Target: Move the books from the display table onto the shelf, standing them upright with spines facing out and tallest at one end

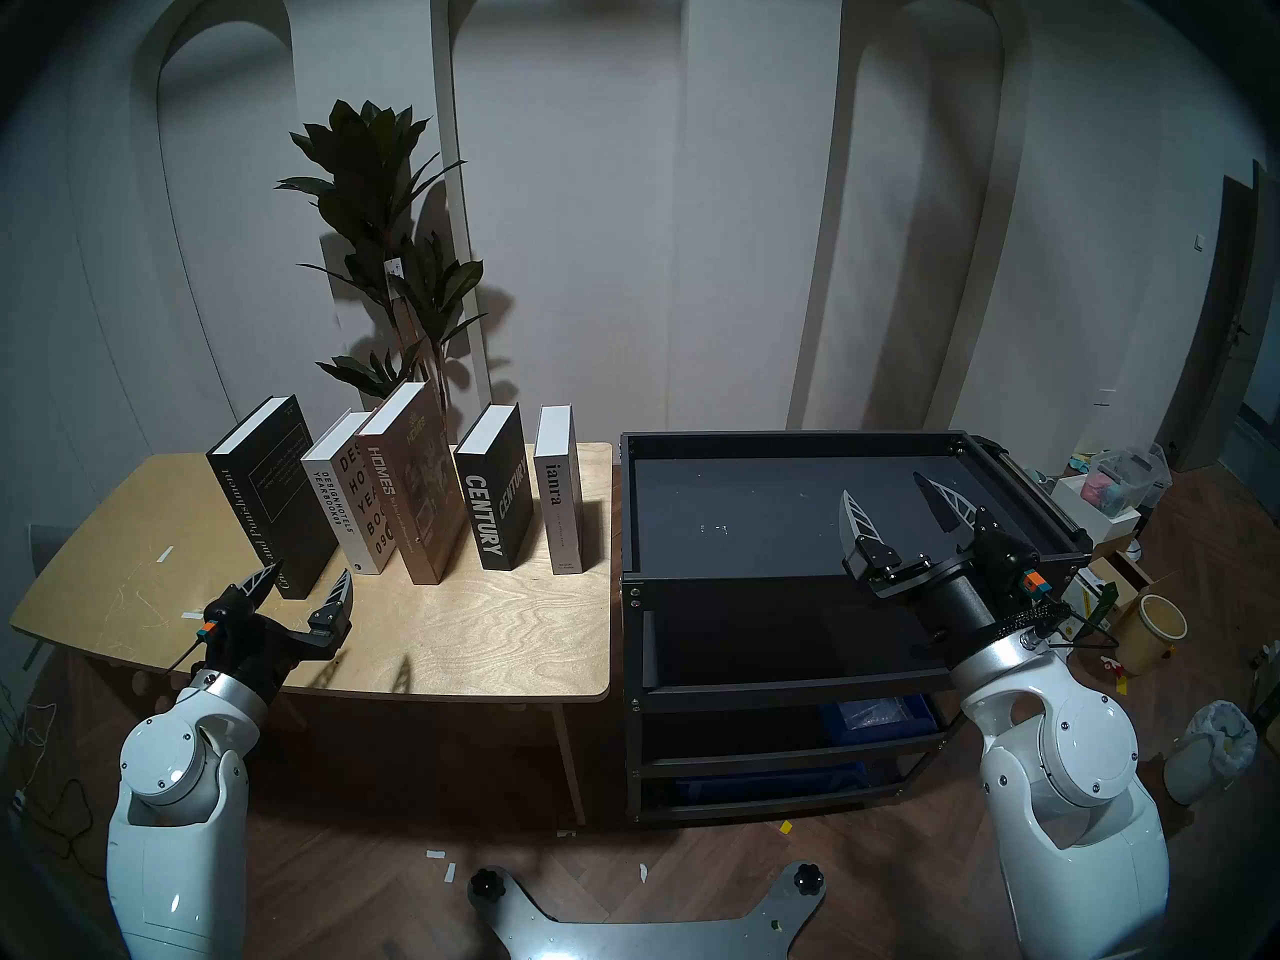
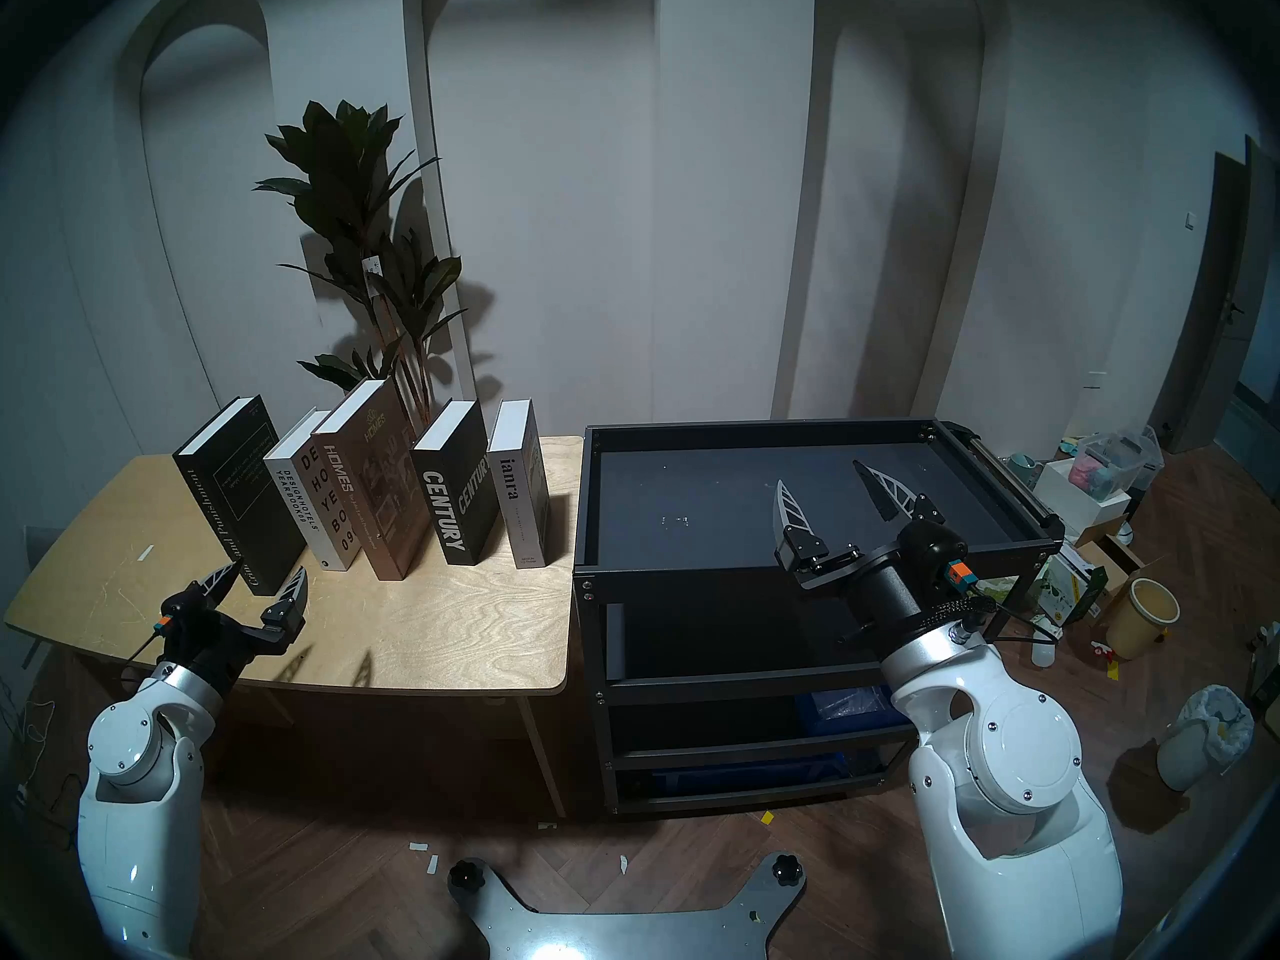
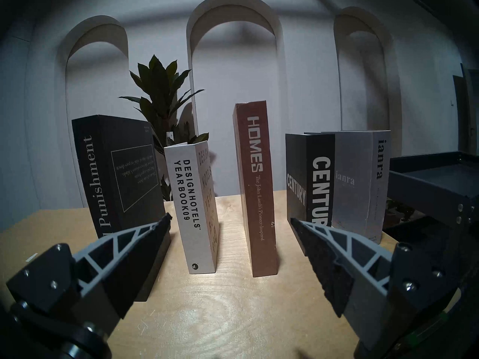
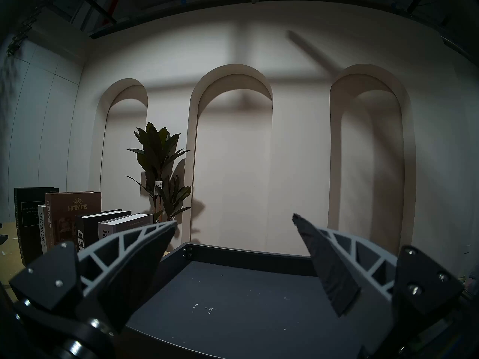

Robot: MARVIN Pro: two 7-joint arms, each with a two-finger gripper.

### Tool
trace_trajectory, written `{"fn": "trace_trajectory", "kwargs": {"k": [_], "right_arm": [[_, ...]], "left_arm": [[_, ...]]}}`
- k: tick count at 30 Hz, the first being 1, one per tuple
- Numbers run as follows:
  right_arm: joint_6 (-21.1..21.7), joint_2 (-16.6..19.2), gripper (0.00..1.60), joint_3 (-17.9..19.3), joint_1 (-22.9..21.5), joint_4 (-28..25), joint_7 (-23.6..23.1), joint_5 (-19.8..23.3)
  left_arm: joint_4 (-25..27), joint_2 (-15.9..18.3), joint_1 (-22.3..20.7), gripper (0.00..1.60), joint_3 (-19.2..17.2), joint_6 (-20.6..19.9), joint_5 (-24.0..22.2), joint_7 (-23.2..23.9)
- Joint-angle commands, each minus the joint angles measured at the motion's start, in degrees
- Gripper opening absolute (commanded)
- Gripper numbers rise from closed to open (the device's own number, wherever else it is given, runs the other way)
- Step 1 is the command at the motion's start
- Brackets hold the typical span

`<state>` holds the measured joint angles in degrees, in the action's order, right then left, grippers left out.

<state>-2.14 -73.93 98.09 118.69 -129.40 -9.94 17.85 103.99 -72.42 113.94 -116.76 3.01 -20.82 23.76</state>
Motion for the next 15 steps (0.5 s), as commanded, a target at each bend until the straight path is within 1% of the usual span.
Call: {"fn": "trace_trajectory", "kwargs": {"k": [1, 4, 6, 7, 8, 9, 11, 12, 13, 14, 15], "right_arm": [[-0.14, 0.02, 1.60, -0.04, -0.07, -1.01, -0.06, -0.03], [-0.16, 0.02, 1.60, -0.04, -0.10, -0.98, -0.08, -0.02], [-0.16, 0.01, 1.60, -0.04, -0.11, -0.95, -0.09, -0.02], [-0.17, 0.01, 1.60, -0.04, -0.12, -0.95, -0.09, -0.02], [-0.17, 0.01, 1.60, -0.04, -0.12, -0.95, -0.09, -0.02], [-0.17, 0.01, 1.60, -0.04, -0.12, -0.94, -0.09, -0.02], [-0.17, 0.01, 1.60, -0.04, -0.13, -0.93, -0.10, -0.02], [-0.17, 0.01, 1.60, -0.04, -0.13, -0.92, -0.10, -0.02], [-0.18, 0.00, 1.60, -0.04, -0.15, -0.90, -0.11, -0.02], [-0.18, 0.00, 1.60, -0.04, -0.15, -0.90, -0.11, -0.02], [-0.18, 0.00, 1.60, -0.04, -0.15, -0.89, -0.11, -0.02]], "left_arm": [[1.32, 1.61, -3.03, 1.60, 0.41, 1.63, -2.50, 3.21], [1.22, 2.02, -5.19, 1.60, 2.43, 1.48, -2.16, 3.66], [0.06, 2.51, -7.82, 1.60, 4.19, 1.06, -1.66, 3.20], [0.06, 3.81, -7.61, 1.60, 5.02, 1.25, -1.77, 2.15], [0.06, 3.81, -7.61, 1.60, 5.02, 1.25, -1.77, 2.15], [-0.72, 4.29, -8.52, 1.60, 5.45, 1.11, -1.80, 1.20], [-2.16, 5.97, -9.43, 1.60, 5.85, 1.04, -1.91, -0.30], [-3.12, 6.26, -10.35, 1.60, 5.68, 1.05, -1.83, -0.45], [-4.34, 7.25, -11.13, 1.60, 4.98, 0.86, -2.56, -1.01], [-4.34, 7.25, -11.13, 1.60, 4.98, 0.86, -2.56, -1.01], [-5.32, 7.44, -12.13, 1.60, 4.58, 0.82, -2.58, -1.09]]}}
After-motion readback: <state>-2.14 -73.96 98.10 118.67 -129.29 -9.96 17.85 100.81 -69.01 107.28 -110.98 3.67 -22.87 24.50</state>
